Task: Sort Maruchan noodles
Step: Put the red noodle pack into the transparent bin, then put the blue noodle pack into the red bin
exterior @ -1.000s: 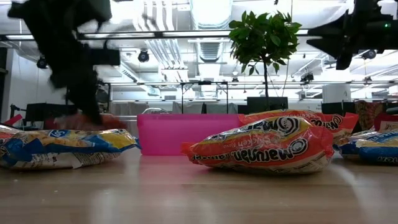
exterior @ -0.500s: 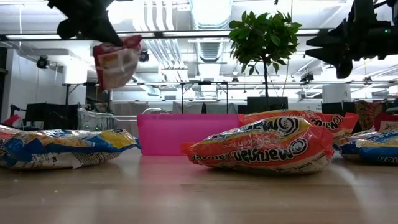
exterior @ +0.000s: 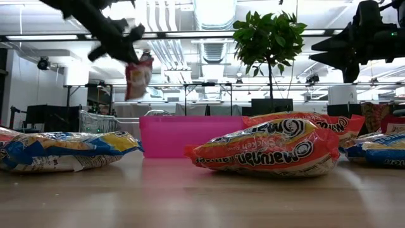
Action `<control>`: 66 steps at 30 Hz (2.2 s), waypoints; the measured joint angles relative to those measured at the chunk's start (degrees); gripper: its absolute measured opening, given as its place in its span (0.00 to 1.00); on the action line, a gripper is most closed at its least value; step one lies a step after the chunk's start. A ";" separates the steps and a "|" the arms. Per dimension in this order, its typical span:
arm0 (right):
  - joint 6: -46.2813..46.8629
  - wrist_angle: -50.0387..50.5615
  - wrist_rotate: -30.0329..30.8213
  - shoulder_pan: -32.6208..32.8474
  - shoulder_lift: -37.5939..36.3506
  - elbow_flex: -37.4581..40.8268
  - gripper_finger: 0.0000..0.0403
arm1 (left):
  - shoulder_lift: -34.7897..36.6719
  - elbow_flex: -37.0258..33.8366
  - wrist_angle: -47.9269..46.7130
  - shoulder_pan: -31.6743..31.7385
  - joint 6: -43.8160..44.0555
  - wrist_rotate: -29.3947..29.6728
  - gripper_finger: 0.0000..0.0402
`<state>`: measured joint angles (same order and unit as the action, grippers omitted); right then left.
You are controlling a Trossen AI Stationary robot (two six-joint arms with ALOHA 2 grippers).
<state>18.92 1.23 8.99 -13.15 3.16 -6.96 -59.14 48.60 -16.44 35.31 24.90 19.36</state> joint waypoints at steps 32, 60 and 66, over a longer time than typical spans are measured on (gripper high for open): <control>1.09 0.20 0.02 0.00 0.00 0.00 0.34 | -24.63 -0.09 12.11 3.85 13.01 -13.63 0.07; 33.57 -11.43 -4.46 5.31 2.67 -0.17 0.33 | -5.39 -0.89 14.44 -33.78 -6.42 -12.80 0.35; 35.68 -12.31 -4.56 5.40 8.33 -0.17 0.30 | -6.76 -1.09 14.30 -50.81 -13.58 -0.71 0.35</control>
<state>54.60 -11.08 4.44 -7.75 11.49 -7.14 -65.91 47.51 -2.13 -15.49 11.31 18.65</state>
